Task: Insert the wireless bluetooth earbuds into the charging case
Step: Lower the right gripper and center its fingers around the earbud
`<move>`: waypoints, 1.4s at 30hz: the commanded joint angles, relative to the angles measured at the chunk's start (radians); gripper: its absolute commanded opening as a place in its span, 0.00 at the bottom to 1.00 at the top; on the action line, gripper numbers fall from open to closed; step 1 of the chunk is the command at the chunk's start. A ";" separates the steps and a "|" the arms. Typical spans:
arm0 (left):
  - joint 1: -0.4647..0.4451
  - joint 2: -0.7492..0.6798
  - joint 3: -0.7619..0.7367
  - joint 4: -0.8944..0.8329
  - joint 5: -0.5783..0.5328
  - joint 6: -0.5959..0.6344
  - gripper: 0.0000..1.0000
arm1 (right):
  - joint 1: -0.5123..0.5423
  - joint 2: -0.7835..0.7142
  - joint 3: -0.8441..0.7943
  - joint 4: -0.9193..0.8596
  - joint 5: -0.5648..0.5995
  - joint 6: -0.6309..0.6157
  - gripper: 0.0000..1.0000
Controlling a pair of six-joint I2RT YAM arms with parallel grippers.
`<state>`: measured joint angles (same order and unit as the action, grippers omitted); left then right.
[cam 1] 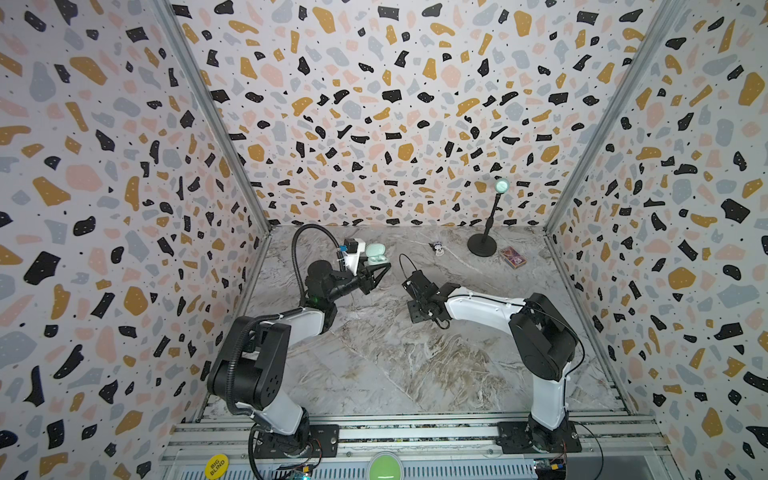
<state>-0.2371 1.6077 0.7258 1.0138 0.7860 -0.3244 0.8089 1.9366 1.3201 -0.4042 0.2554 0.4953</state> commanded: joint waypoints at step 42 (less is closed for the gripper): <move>-0.005 0.002 0.009 0.046 0.024 0.008 0.05 | -0.096 -0.012 -0.086 -0.029 0.061 -0.071 0.62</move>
<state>-0.2371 1.6085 0.7258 1.0142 0.7887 -0.3252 0.7212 1.9400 1.2476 -0.3889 0.3180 0.4389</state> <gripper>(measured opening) 0.429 0.622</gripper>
